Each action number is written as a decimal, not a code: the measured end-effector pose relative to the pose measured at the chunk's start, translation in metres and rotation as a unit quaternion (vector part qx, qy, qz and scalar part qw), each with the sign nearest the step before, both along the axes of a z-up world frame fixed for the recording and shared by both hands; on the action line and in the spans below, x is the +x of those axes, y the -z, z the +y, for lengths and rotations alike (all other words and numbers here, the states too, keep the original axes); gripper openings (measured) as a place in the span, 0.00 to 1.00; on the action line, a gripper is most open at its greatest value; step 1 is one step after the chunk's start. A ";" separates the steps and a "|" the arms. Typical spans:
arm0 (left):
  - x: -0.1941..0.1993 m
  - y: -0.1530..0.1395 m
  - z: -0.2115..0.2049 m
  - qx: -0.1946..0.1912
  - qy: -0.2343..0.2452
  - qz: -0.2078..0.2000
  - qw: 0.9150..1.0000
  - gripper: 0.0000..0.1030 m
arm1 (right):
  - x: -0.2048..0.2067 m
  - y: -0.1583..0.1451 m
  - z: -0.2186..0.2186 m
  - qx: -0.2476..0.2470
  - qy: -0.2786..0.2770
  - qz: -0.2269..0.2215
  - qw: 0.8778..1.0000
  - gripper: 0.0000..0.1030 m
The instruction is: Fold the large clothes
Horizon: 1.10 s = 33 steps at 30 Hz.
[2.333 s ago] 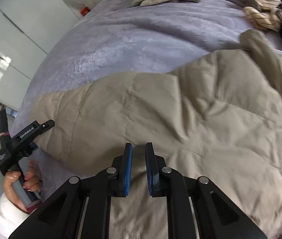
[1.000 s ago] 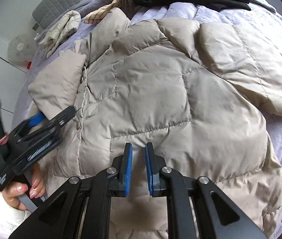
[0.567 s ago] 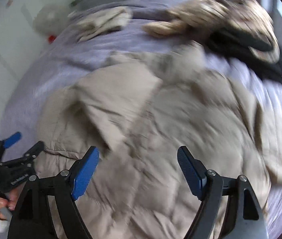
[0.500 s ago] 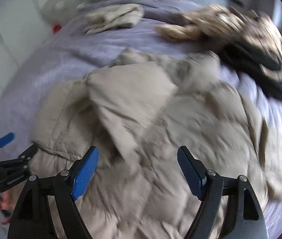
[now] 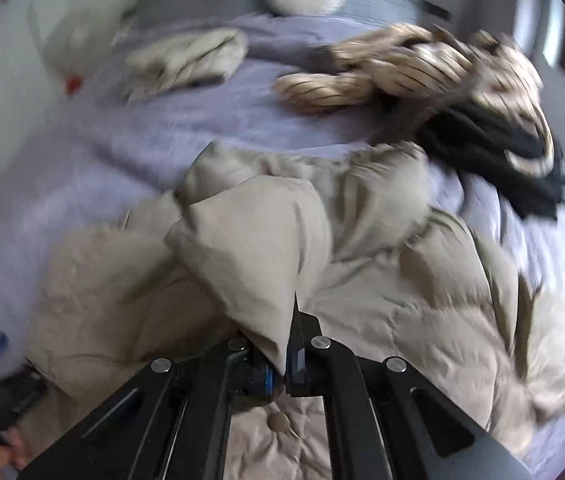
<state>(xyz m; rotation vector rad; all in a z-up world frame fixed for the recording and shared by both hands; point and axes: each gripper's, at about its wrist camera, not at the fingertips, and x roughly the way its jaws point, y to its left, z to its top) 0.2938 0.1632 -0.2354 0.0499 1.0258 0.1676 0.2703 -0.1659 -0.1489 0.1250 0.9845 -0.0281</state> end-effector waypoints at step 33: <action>0.055 0.023 -0.029 -0.070 0.013 0.031 0.997 0.95 | -0.029 0.090 -0.087 0.174 0.010 0.062 0.983 0.00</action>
